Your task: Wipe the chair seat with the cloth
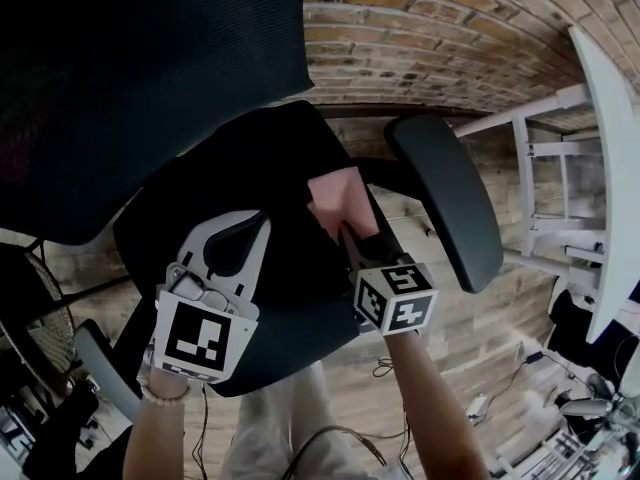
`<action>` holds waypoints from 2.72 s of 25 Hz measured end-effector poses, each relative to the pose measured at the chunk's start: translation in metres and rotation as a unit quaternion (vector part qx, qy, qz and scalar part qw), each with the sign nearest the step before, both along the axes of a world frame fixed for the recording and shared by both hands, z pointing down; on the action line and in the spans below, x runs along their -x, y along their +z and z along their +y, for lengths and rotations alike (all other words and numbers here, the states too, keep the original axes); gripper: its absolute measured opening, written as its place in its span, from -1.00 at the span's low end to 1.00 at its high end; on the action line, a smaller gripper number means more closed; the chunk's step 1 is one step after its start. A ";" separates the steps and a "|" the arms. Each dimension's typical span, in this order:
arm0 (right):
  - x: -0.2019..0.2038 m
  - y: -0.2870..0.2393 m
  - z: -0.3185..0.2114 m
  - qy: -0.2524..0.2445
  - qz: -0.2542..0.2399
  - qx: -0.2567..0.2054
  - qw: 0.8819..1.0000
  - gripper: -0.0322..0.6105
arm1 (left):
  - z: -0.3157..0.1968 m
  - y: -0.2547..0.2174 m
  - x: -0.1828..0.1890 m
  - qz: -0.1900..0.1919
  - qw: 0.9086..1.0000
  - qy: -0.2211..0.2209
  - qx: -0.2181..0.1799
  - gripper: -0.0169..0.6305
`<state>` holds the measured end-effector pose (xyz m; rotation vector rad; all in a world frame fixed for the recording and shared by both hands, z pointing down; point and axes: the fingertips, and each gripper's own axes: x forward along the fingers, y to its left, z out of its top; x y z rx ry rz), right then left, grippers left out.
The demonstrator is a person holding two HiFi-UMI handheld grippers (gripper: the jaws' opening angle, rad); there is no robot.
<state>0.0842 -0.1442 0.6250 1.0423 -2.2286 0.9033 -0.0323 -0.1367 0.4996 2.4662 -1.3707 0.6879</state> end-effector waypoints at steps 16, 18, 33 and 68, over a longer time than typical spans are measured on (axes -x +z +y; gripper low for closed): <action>0.063 0.009 0.057 -0.113 -0.023 0.035 0.993 -0.74 | 0.047 0.012 0.030 0.002 0.998 -0.064 0.015 -0.89; 0.076 0.010 0.067 -0.134 -0.026 0.037 0.990 -0.74 | 0.058 0.017 0.037 0.001 0.997 -0.078 0.020 -0.89; 0.156 0.012 0.149 -0.294 -0.056 0.058 0.952 -0.74 | 0.157 0.026 0.069 -0.004 0.982 -0.182 0.053 -0.89; 0.061 0.012 0.130 -0.173 -0.040 0.069 0.982 -0.74 | 0.122 0.010 0.024 0.029 0.991 -0.124 0.036 -0.89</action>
